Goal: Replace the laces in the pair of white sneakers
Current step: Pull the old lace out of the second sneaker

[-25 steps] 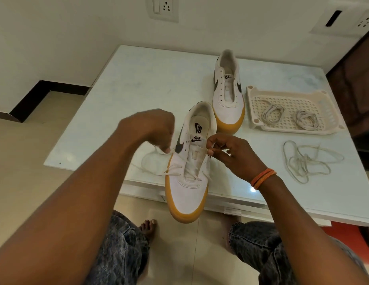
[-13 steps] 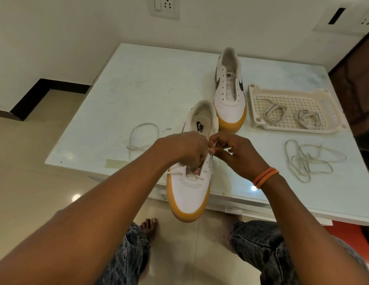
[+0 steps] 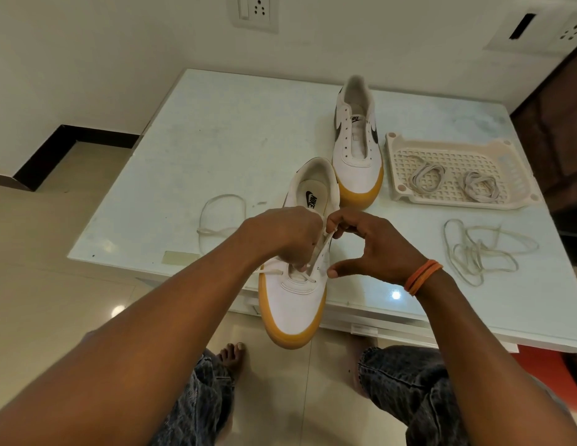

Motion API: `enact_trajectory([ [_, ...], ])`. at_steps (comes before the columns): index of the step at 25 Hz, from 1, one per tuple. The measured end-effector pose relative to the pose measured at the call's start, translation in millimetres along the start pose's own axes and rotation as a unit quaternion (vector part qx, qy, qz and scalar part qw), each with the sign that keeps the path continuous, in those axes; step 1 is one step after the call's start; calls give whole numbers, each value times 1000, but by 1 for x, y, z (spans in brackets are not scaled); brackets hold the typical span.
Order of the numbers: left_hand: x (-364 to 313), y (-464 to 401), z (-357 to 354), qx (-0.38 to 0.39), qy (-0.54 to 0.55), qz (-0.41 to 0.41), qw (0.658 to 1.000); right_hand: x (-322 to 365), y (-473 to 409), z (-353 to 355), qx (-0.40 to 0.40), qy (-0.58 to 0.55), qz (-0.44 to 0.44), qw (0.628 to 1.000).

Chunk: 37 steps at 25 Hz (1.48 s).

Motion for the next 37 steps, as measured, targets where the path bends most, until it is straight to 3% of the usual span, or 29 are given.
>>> enact_trajectory([
  [9,-2,-1,3,-36,-29,17,999,0,-3,-9,-49,38,-2,998],
  [16,26,15,16,47,-20,63,997,3,-2,-10,-73,62,-1,995],
  [19,47,28,22,50,-46,131,989,3,-1,-8,-70,43,3,997],
  [23,70,53,27,163,-44,234,957,6,1,-4,-97,-5,0,995],
  [25,76,59,28,177,-16,252,951,6,0,-5,-122,-6,-15,992],
  [27,77,54,28,112,26,252,961,6,-1,-5,-143,-3,-21,990],
  [29,75,38,27,-17,101,234,967,7,-2,-8,-155,9,-21,988],
  [31,64,22,23,-135,228,205,942,7,-3,-11,-171,37,-22,984],
  [33,51,10,23,-177,281,178,926,6,-4,-13,-190,53,-25,980],
  [37,42,5,22,-178,292,147,928,3,-3,-7,-234,60,-25,970],
])
Point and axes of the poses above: each hand's wrist, its own y-axis away from the middle knuckle, its own z-axis out of the back of the hand, x = y × z, the point moved 4 cm from there along -y, towards the middle knuckle, and after that the axes turned 12 degrees about -z, right-handed, at the moved point
